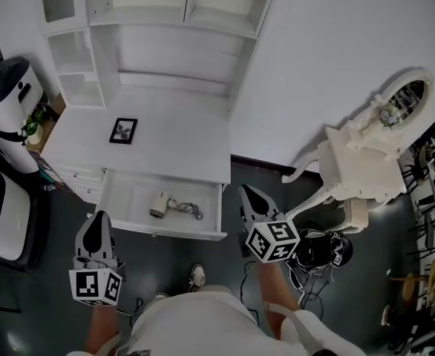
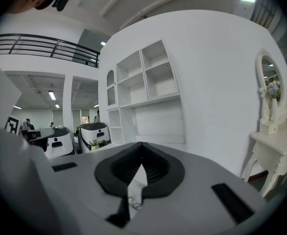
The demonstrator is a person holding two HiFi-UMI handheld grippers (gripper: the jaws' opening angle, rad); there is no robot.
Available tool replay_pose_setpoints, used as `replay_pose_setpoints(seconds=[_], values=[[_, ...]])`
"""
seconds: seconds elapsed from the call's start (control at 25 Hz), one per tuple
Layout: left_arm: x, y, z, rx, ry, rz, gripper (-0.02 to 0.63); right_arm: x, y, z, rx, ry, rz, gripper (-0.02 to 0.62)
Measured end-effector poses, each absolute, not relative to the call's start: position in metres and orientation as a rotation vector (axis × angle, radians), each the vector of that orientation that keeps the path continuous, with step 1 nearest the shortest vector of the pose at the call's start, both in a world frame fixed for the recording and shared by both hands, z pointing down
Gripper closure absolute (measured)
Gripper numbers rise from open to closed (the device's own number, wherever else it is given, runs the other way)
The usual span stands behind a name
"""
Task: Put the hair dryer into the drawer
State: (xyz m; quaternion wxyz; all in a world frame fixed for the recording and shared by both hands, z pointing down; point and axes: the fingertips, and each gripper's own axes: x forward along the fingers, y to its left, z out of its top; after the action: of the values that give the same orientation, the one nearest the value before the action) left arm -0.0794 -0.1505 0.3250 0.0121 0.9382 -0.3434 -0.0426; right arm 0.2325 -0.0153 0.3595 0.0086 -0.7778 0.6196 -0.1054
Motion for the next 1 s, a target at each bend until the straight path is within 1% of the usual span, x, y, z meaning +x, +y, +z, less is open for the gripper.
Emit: replay_pose_setpoints(seconds=[0.48, 1.0], values=[[-0.087, -0.143, 0.298, 2.933, -1.150, -0.175, 0.589, 0.236, 0.052, 0.282, -2.413, 1.815, -0.047, 0.584], [-0.112, -0.134, 0.289, 2.911, -1.205, -0.202, 0.589, 0.214, 0.059, 0.267, -2.427, 1.834, 0.051, 0.584]])
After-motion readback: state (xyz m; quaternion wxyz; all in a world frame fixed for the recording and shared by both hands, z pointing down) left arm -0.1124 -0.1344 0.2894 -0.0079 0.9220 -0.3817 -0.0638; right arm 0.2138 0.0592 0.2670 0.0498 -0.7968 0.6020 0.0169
